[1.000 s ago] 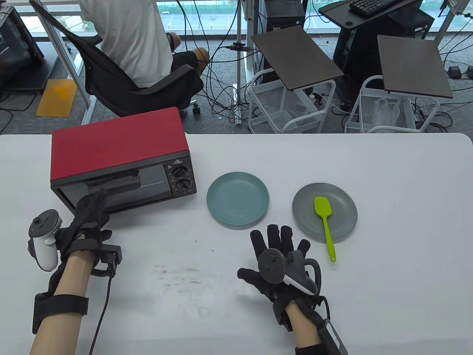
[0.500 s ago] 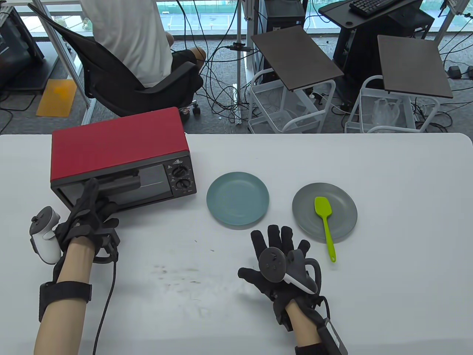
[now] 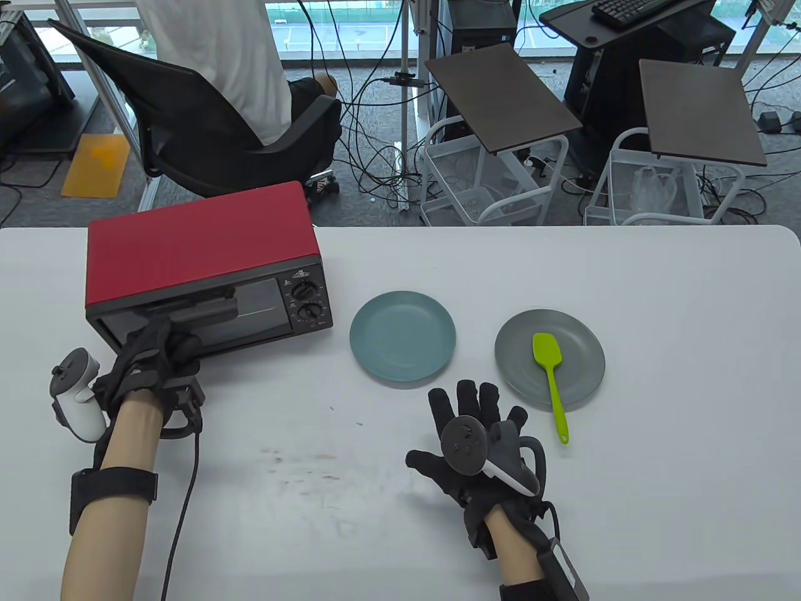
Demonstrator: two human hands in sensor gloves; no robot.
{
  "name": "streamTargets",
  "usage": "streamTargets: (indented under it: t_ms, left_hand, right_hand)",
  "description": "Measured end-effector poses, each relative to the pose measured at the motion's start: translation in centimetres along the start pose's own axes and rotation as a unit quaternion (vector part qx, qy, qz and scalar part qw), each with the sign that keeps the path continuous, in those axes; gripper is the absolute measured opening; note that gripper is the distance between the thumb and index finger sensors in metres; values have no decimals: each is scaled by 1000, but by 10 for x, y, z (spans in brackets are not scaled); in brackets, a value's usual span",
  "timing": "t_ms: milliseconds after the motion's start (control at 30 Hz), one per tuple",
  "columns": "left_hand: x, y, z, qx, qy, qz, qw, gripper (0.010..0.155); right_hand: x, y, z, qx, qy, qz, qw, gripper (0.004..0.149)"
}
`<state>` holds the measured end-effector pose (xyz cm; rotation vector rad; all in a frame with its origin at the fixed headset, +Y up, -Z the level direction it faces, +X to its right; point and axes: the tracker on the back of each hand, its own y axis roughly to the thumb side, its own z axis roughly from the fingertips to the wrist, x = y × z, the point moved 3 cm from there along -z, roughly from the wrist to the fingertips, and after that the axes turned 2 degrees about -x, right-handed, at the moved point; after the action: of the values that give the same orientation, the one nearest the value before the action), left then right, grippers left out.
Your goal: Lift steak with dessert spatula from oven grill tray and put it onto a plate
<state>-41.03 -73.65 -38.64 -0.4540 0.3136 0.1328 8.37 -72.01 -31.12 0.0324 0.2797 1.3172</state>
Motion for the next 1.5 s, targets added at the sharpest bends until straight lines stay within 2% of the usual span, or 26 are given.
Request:
streamTargets:
  t_ms: [500,1267,1500]
  left_hand:
    - [-3,-11,26,6,47,-13,999,54]
    - [-10,-38,52,-7,38,-103,994,57]
    - [-11,-48,54,-1,47,-95,994,56]
  right_hand:
    - [-1,3,0,9,-5,-5,1000,95]
    - [-2,5,2,23,-11,-15,1000,94]
    - [-2,5,3,27,-9,-19,999,95]
